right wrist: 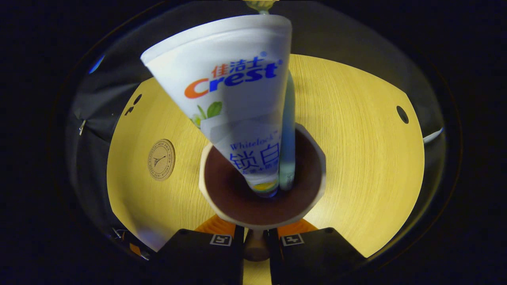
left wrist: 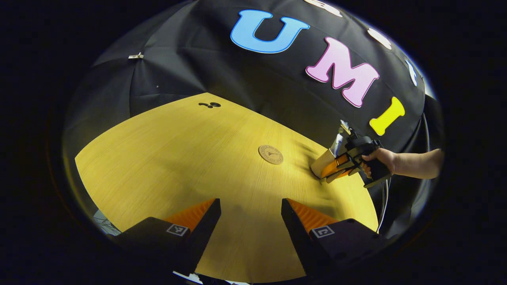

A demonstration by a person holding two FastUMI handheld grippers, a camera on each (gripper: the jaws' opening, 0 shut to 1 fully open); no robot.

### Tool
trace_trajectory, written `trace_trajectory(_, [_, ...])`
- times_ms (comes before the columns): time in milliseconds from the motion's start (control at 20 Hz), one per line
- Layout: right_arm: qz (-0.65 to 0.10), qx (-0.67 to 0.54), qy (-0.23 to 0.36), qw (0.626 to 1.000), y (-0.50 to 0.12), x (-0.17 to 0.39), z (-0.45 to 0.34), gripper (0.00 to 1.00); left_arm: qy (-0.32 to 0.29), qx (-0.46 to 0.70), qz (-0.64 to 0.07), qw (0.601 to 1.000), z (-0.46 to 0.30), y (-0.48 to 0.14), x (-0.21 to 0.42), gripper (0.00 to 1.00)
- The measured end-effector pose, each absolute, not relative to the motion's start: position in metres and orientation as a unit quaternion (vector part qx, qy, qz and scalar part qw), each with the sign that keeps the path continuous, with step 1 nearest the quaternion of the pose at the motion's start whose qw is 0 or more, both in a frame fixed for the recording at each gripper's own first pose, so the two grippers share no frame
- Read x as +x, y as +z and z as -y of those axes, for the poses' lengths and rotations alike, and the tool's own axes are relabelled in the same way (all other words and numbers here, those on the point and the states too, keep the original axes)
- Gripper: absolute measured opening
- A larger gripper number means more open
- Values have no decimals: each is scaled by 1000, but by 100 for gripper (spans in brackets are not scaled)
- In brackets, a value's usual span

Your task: Put the toothbrush and toothpaste on the desktop into the cup, then pick up the cup and place it on the coaster on the desktop.

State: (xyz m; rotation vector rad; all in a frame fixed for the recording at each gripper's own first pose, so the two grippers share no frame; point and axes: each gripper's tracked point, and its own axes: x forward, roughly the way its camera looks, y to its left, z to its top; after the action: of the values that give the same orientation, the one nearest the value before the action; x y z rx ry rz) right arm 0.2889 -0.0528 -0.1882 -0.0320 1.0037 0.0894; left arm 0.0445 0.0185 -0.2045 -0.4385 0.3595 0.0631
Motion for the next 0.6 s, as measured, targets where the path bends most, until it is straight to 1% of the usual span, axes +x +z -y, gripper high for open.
trace_trajectory(50, [-478, -15, 43, 877, -188, 289, 50, 30, 30, -213, -178, 960, -17, -206, 44, 97])
trace_trajectory(250, [-459, -47, 52, 886, -183, 291, 41, 30, 24, -210, -182, 960, -12, -212, 40, 97])
trace_trajectory(450, [-451, -42, 65, 889, -177, 290, 17, 30, 20, -220, -187, 957, -8, -218, 33, 97])
trace_trajectory(600, [-447, -53, 76, 890, -169, 293, -1, 30, 16, -248, -193, 949, -4, -222, 24, 97])
